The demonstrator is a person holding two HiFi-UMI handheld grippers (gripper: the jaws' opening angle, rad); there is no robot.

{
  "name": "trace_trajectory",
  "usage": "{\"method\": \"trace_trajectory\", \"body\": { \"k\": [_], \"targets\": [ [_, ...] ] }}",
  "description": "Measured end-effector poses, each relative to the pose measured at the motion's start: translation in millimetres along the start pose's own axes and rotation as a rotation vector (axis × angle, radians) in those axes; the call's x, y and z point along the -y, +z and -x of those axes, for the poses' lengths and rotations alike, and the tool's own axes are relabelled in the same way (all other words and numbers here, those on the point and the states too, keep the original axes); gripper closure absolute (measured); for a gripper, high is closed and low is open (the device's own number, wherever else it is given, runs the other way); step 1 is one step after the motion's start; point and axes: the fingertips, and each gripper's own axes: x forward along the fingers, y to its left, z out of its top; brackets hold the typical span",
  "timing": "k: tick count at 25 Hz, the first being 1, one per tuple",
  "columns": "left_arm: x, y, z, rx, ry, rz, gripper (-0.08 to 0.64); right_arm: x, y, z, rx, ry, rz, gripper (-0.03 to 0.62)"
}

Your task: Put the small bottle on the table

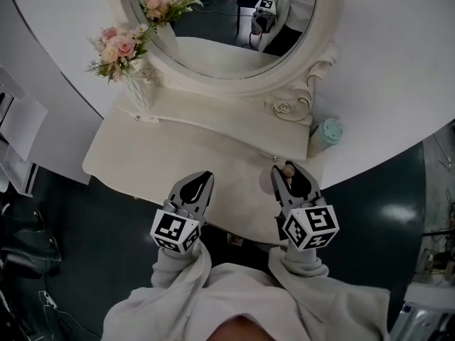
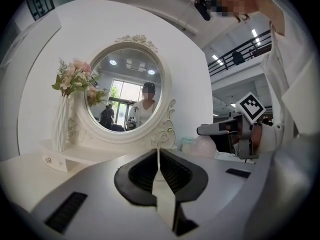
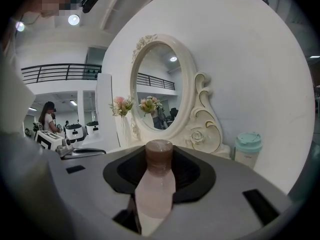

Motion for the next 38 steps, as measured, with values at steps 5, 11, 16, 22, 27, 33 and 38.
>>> {"method": "trace_trajectory", "body": {
  "k": [5, 11, 16, 22, 27, 33, 38],
  "targets": [
    [-10.8, 12.5, -10.9, -0.028, -0.088, -0.025, 0.532, -1.0, 10.1, -9.9, 0.024, -0.071, -0.029, 0.437],
    [-28.5, 22.5, -26.9, -0.037, -0.167, -0.048, 0.532, 4.5, 12.5, -16.4, 0.031, -0.188, -0.033, 0.437],
    [-35.8, 26.2, -41.3, -0.041, -0.235, -0.045, 0.532, 8.0, 11.1, -18.0, 0.030, -0.258, -0.053, 0.437],
    [-39.4, 25.9, -55.1, -0.043, -0.308, -0.039, 0.532, 13.9, 11.5, -21.6, 0.027, -0.329, -0.044, 0.437],
    [-43.2, 26.2, -63.4, -0.040, -0.339, -0.031, 0.532, 26.1, 15.2, -30.4, 0.023, -0.378, -0.009, 0.437],
    [-52.3, 23.4, -69.0, -0.043, -0.342, -0.019, 0.532, 48.1, 14.4, -50.0, 0.006, -0.394, -0.018, 0.437],
    [-55.2, 22.5, -71.5, -0.043, -0.338, -0.014, 0.532, 65.3, 14.5, -70.2, -0.023, -0.389, -0.002, 0.437]
  ]
}}
